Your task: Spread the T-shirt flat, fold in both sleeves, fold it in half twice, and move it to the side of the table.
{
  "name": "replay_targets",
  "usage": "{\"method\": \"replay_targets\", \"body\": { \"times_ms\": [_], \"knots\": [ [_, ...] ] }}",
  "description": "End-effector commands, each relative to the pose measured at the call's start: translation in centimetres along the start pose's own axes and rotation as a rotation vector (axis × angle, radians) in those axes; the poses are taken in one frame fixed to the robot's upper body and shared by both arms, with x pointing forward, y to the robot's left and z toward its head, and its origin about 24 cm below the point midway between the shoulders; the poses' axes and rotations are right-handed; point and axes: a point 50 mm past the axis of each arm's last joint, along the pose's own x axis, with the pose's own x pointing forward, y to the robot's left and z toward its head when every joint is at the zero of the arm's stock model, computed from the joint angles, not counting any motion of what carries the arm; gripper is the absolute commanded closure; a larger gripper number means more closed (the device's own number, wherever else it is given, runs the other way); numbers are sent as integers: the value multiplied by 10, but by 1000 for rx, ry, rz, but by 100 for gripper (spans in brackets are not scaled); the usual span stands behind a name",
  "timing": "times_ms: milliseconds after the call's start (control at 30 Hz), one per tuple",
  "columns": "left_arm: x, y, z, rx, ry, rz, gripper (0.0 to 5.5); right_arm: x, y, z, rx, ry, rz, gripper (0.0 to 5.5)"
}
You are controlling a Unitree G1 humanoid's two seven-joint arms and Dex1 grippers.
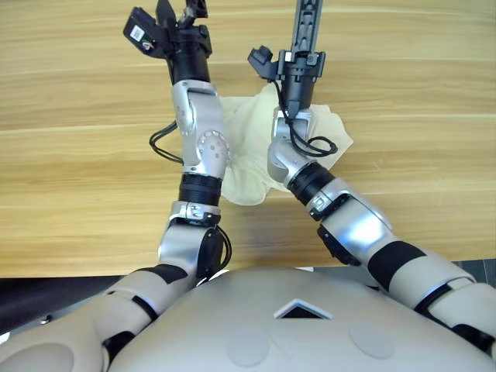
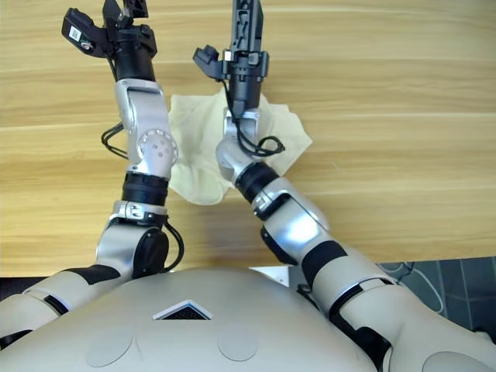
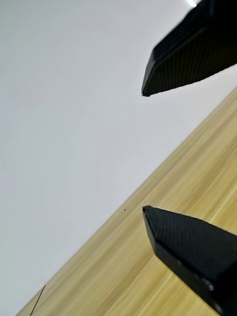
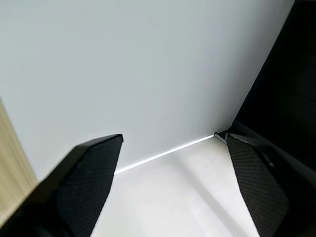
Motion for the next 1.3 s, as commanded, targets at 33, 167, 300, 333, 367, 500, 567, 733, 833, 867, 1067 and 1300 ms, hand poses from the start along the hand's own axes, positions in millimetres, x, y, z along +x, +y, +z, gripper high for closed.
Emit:
{"method": "replay_targets", "body": {
  "times_ms": [33,167,300,333,367,500,567,733,833,867,1067,1300],
  "knots": [
    [-25,8,-9,-78,35,115,135,31,-73,67,212,-27,-118,164],
    [-23,1,-17,-79,96,72,135,33,-71,56,174,38,-117,164],
    [-26,2,-14,-70,97,72,135,30,-74,58,177,44,-111,164],
    [-28,5,-12,-62,88,83,135,28,-75,60,189,36,-106,164],
    [-28,6,-12,-58,90,91,135,27,-75,61,191,32,-97,164],
    [-26,5,-17,-54,113,86,135,28,-70,56,184,47,-84,164],
    [-26,2,-17,-48,111,76,135,29,-70,54,188,57,-91,164],
    [-27,-7,-24,-51,141,38,135,30,-69,43,166,106,-104,164],
    [-30,1,-17,-31,110,67,135,25,-72,51,199,74,-92,164],
    [-30,2,-17,-28,106,74,135,25,-71,53,204,66,-87,164],
    [-35,9,-28,37,131,118,135,18,-52,47,258,66,-14,164],
    [-54,12,-73,354,267,151,135,-10,6,9,521,246,218,164]
  ]
}}
